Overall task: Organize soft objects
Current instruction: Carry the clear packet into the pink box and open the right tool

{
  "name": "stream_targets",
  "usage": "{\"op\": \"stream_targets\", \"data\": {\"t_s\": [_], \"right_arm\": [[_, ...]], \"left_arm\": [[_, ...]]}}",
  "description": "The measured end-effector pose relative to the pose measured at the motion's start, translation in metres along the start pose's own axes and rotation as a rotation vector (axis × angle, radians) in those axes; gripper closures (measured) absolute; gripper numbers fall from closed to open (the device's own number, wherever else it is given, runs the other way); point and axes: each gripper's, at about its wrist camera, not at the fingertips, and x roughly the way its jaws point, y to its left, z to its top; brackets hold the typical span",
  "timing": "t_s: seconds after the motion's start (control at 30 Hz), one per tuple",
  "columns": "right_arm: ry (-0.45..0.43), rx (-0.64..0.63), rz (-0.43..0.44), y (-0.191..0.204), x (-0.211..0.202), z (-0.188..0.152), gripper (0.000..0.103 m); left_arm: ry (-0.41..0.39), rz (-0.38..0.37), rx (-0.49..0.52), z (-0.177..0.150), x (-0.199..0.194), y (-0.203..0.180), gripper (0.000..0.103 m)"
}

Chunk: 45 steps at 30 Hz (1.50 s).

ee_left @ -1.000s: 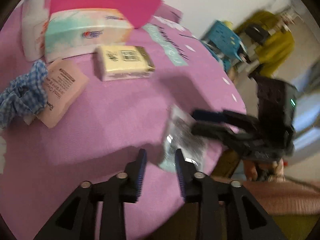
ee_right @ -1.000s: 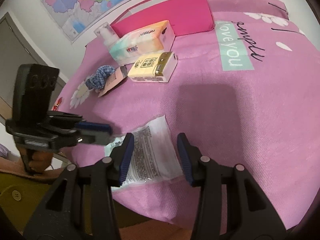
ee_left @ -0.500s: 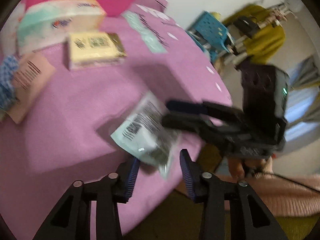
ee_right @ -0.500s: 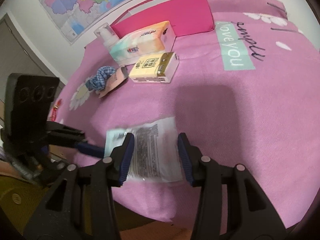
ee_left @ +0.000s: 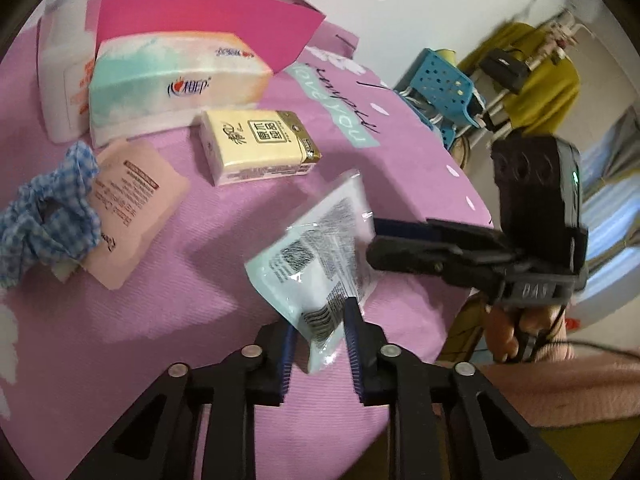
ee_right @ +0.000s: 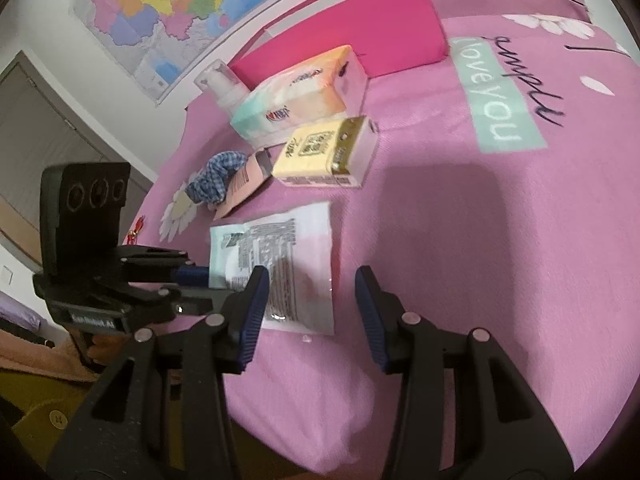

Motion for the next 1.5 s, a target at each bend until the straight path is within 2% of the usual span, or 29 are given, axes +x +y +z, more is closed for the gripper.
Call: {"op": "stream_targets", "data": {"t_s": [0.13, 0.23, 0.27, 0.37, 0.47, 0.7, 1.0, 1.23, 1.5], "right_arm": [[0.017, -0.023, 0.045, 0.002, 0.012, 0.009, 0.055], [0.015, -0.066, 0.039, 0.009, 0.013, 0.011, 0.072], [0.011, -0.079, 0.038, 0.012, 0.012, 0.012, 0.083], [-0.013, -0.117, 0.038, 0.02, 0.003, 0.02, 0.086], [-0.052, -0.149, 0.023, 0.027, -0.006, 0.034, 0.087], [-0.169, -0.162, 0.012, 0.028, -0.024, 0.089, 0.088], [-0.251, -0.149, -0.01, 0.02, -0.023, 0.158, 0.088], [-0.269, -0.067, 0.002, -0.006, -0.01, 0.209, 0.089], [-0.266, -0.018, -0.051, -0.032, 0.01, 0.246, 0.089]], "left_arm": [[-0.001, -0.014, 0.014, 0.001, -0.002, 0.005, 0.082], [0.003, 0.009, 0.008, 0.005, -0.004, 0.007, 0.082], [0.001, 0.004, -0.003, 0.008, -0.006, 0.008, 0.082], [-0.017, 0.007, -0.009, 0.019, -0.014, 0.009, 0.082], [-0.052, 0.024, 0.019, 0.034, -0.023, 0.004, 0.082], [-0.142, 0.073, 0.072, 0.093, -0.047, -0.002, 0.078], [-0.184, 0.18, 0.086, 0.17, -0.052, 0.006, 0.075], [-0.178, 0.231, 0.039, 0.219, -0.038, 0.03, 0.073], [-0.139, 0.249, -0.018, 0.258, -0.013, 0.054, 0.072]]}}
